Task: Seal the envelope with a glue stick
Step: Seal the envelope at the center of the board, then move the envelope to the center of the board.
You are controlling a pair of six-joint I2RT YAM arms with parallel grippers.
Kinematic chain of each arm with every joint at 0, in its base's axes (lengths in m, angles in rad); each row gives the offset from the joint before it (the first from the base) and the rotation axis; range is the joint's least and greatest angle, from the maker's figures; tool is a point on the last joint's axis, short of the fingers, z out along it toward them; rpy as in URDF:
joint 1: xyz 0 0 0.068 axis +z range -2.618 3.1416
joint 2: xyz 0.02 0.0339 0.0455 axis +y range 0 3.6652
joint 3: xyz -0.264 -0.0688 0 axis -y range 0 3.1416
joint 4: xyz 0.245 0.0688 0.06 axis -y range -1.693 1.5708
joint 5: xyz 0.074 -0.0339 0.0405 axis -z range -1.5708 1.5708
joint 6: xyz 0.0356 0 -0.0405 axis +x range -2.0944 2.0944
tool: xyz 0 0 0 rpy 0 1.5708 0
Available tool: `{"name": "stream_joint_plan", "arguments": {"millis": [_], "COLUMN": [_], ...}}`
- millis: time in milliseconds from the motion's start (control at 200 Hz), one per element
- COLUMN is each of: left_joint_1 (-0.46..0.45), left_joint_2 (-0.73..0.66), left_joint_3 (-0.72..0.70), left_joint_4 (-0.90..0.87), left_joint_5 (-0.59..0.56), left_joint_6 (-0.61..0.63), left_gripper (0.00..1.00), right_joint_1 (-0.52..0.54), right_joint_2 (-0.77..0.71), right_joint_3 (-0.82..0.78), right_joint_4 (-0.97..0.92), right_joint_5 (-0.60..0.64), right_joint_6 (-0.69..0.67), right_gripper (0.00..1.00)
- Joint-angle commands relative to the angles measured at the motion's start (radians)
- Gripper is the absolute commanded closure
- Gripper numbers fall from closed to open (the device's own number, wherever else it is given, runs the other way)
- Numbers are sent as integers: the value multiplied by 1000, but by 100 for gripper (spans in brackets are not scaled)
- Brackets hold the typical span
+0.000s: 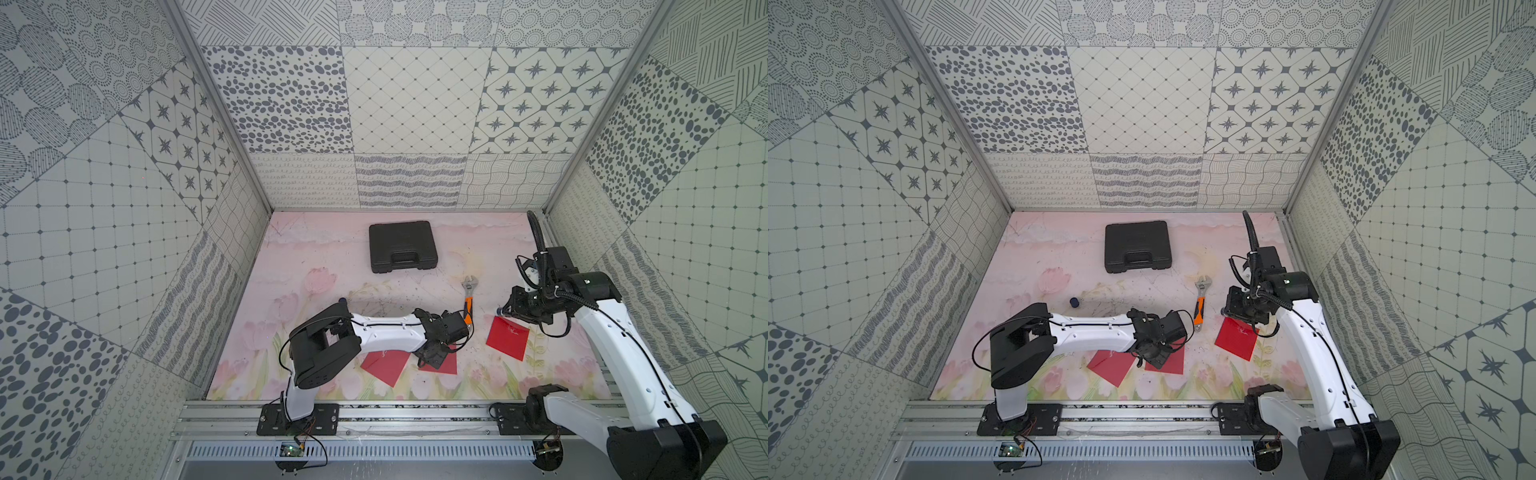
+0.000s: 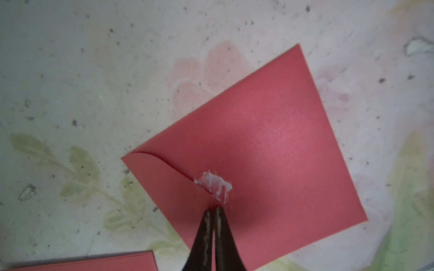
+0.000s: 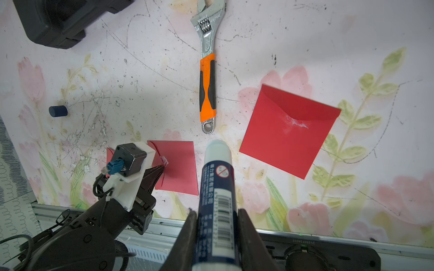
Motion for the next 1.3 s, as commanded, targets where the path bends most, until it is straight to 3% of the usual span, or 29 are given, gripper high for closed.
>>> {"name": "stream_joint_plan", "arguments": {"millis": [0,320,841,1071,1296], "left_joint_1": [29,74,75,84,194], "left_joint_2": [-42,-41,58,43,53], "left_joint_3": [-2,57,25,-31,-16], "left_joint_4": [-56,-69,-18,-58,-28], "left_joint_5": [23,38,73,-30,-83], "left_joint_6": [17,59,46,62,160], "left_gripper": [90,90,91,93,94], "right_joint_1": [-1,-1,-1,-1,-1], "right_joint_2": [5,4,4,5,8], "right_joint_3": [37,42,33,37,48], "right_joint_4": [5,4,-6,-4,-6], "right_joint_5": [-9,-8,-4,-3,-4], "right_joint_6": [-16,-14,-20,-16,-16], "right_gripper": [100,100,100,100,100]}}
